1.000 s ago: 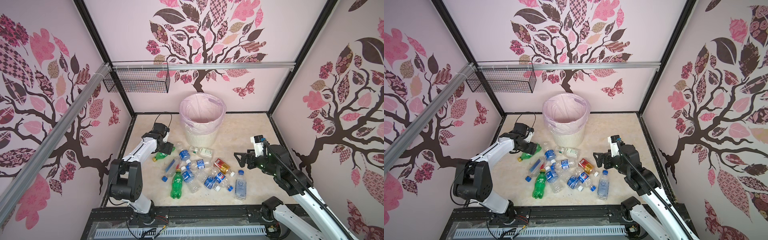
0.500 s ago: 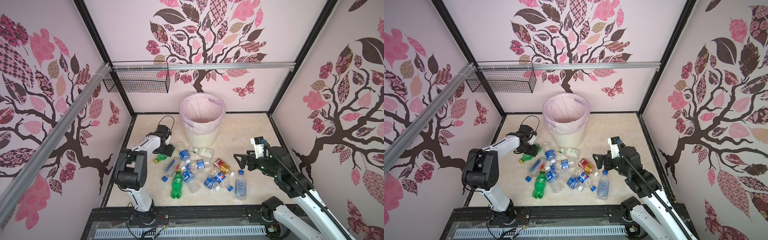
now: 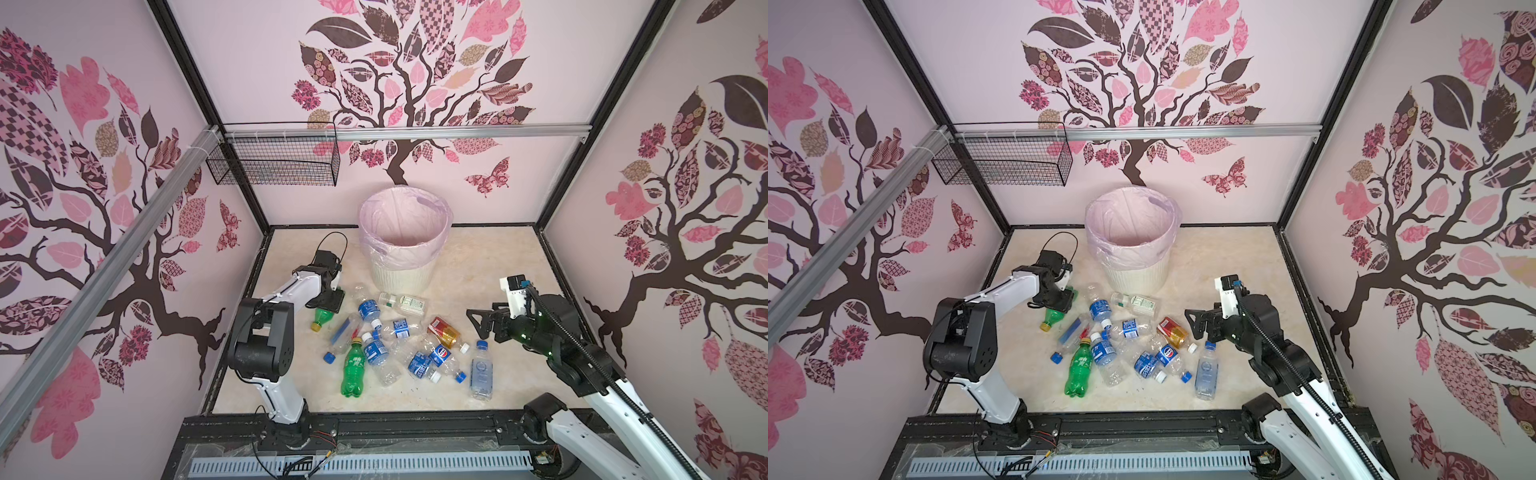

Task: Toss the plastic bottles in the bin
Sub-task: 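Grasp the green soda bottle with the left gripper while the right gripper withdraws, then lift the green bottle with the left gripper and drop it into the bin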

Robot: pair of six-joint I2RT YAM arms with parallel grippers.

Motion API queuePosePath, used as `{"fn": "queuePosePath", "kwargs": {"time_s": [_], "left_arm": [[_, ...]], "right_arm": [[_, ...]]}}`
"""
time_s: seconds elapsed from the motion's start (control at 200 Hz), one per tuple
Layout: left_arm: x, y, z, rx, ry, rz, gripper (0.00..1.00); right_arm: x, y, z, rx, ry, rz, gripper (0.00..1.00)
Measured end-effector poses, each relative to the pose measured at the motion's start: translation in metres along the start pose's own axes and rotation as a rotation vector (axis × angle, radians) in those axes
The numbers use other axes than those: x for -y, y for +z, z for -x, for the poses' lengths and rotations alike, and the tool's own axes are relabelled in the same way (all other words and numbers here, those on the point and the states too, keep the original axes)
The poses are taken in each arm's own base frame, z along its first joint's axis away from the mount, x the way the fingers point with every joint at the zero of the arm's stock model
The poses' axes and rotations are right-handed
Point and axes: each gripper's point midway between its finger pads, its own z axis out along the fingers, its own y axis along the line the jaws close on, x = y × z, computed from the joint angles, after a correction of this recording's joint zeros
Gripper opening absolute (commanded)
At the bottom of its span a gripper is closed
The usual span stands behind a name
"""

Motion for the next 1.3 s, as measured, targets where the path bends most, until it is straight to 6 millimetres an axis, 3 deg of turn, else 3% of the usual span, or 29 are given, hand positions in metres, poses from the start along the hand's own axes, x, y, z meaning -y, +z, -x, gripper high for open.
{"fn": "queuePosePath", "kwargs": {"time_s": [0.17, 0.365, 0.715, 0.911, 0.991, 1.091, 1.186, 1.246, 1.301], "left_arm": [[-0.021, -0.042, 0.003, 0.108, -0.085, 0.028, 0.52], [-0.042, -0.106, 0.007, 0.285, -0.186, 0.058, 0.51], [-0.019, -0.258, -0.007, 0.786, -0.281, -0.096, 0.51], [-0.004, -0.316, -0.014, 0.957, -0.288, -0.209, 0.50], [0.003, -0.334, 0.001, 1.005, -0.293, -0.296, 0.49], [0.011, -0.351, 0.035, 1.033, -0.294, -0.415, 0.48], [0.022, -0.370, 0.085, 1.052, -0.252, -0.494, 0.48], [0.040, -0.383, 0.122, 1.061, -0.191, -0.547, 0.50], [0.059, -0.395, 0.153, 1.073, -0.141, -0.599, 0.62]], "right_arm": [[0.000, -0.001, 0.000, 0.002, 0.000, 0.001, 1.00], [0.000, -0.001, 0.000, 0.002, 0.006, 0.001, 1.00], [0.003, 0.002, -0.003, -0.003, 0.015, -0.008, 1.00], [0.003, 0.002, -0.003, -0.004, 0.014, -0.011, 1.00], [0.004, 0.002, -0.004, -0.005, 0.011, -0.014, 1.00], [0.005, 0.002, -0.003, -0.005, 0.008, -0.023, 1.00], [0.007, 0.002, -0.004, -0.007, 0.009, -0.032, 1.00], [0.008, 0.001, -0.004, -0.007, 0.010, -0.039, 1.00], [0.009, 0.001, -0.004, -0.005, 0.010, -0.046, 1.00]]}}
